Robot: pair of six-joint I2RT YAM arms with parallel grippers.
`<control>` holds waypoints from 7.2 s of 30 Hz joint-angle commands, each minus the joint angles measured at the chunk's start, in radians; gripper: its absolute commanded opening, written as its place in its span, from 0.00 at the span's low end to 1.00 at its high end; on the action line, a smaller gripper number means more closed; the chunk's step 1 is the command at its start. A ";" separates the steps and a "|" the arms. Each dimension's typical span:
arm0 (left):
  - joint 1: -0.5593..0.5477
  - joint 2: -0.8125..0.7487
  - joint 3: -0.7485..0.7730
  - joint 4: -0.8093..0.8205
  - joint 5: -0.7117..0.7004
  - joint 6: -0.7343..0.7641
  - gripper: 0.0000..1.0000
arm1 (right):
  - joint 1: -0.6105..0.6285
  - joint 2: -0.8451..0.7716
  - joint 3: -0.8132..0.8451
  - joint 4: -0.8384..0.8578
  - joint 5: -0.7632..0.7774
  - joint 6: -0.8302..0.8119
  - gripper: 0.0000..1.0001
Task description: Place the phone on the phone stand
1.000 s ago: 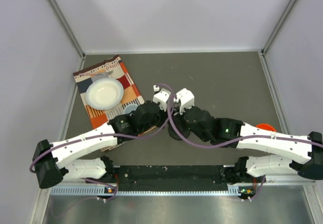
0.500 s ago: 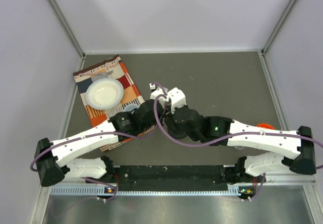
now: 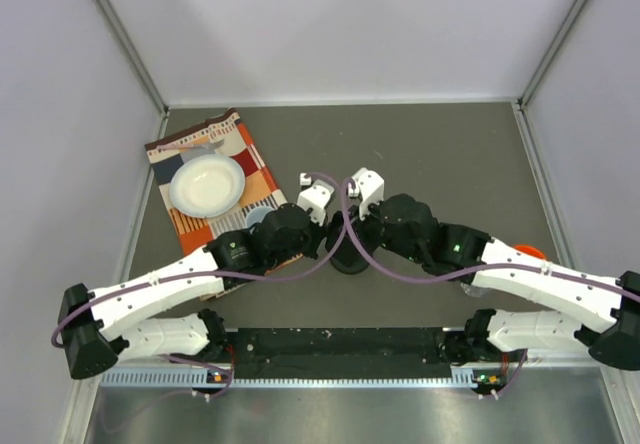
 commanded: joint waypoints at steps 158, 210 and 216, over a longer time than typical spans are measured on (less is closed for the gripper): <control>0.282 -0.025 0.074 -0.020 0.652 0.009 0.56 | -1.073 1.082 1.475 -0.595 -1.473 -0.807 0.00; 0.283 -0.459 0.063 -0.175 0.484 0.027 0.60 | -0.454 -0.478 -0.106 -0.387 0.395 0.236 0.99; 0.282 -0.546 0.066 -0.140 0.407 0.000 0.66 | -0.454 -0.725 -0.162 -0.272 0.298 0.243 0.99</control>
